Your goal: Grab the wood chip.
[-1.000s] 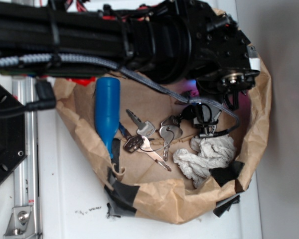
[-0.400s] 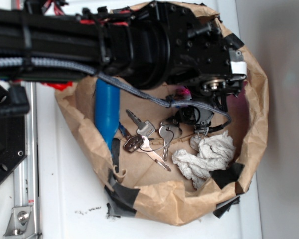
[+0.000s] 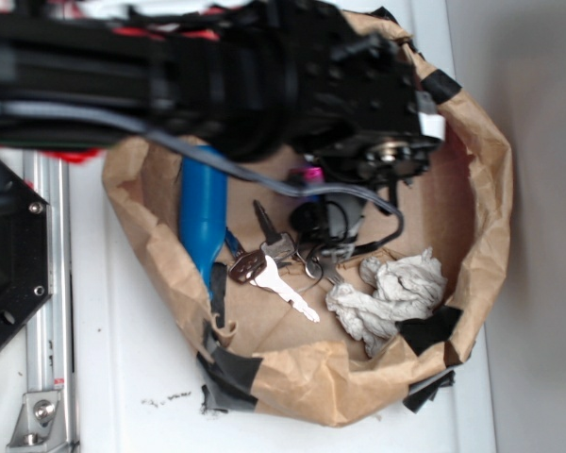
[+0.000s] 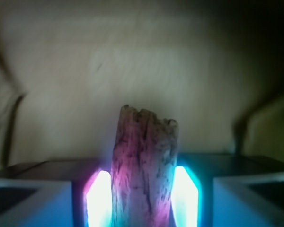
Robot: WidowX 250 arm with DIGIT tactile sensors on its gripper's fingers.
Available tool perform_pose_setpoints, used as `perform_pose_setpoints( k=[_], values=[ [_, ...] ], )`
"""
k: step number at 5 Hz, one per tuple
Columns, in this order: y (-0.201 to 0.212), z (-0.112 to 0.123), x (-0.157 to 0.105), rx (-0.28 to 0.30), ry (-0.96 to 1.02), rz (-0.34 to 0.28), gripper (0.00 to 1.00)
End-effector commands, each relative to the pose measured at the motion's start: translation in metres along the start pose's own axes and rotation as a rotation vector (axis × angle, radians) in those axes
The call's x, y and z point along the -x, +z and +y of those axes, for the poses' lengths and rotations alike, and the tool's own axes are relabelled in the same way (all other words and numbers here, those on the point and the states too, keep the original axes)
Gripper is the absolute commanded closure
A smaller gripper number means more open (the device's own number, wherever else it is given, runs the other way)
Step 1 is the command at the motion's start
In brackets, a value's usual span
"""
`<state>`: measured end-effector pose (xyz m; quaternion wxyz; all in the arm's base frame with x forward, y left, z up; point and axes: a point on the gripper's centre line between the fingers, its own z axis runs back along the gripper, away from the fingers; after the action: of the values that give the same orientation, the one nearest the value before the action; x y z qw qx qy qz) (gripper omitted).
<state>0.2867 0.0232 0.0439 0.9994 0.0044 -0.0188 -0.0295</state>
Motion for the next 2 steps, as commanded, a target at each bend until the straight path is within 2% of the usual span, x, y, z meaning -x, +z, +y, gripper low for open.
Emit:
perform_pose_setpoints(
  k=[1,2],
  values=[
    [0.114,-0.026,0.016,-0.009,-0.019,-0.071,1.00],
    [0.165,-0.037,0.019,0.003,0.001,-0.061,1.00]
  ],
)
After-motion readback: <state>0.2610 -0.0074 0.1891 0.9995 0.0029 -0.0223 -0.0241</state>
